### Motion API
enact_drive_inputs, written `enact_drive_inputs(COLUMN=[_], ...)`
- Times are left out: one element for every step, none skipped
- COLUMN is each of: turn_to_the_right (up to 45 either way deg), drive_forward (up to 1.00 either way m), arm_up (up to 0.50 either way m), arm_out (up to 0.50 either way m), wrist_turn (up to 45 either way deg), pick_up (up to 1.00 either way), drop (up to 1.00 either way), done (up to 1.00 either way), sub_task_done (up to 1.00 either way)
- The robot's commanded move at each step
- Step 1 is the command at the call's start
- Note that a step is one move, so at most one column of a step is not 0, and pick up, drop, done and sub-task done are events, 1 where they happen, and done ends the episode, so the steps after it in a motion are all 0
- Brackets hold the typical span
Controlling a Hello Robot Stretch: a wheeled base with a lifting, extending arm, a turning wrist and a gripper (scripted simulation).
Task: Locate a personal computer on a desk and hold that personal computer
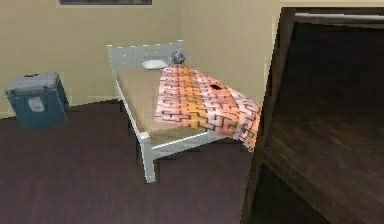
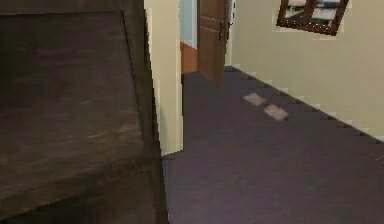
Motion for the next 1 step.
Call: enact_drive_inputs(turn_to_the_right=[3.0], drive_forward=[0.00], arm_up=[0.00], arm_out=[0.00], wrist_turn=[0.0], pick_up=[0.00], drop=[0.00], done=[0.00], sub_task_done=[0.00])
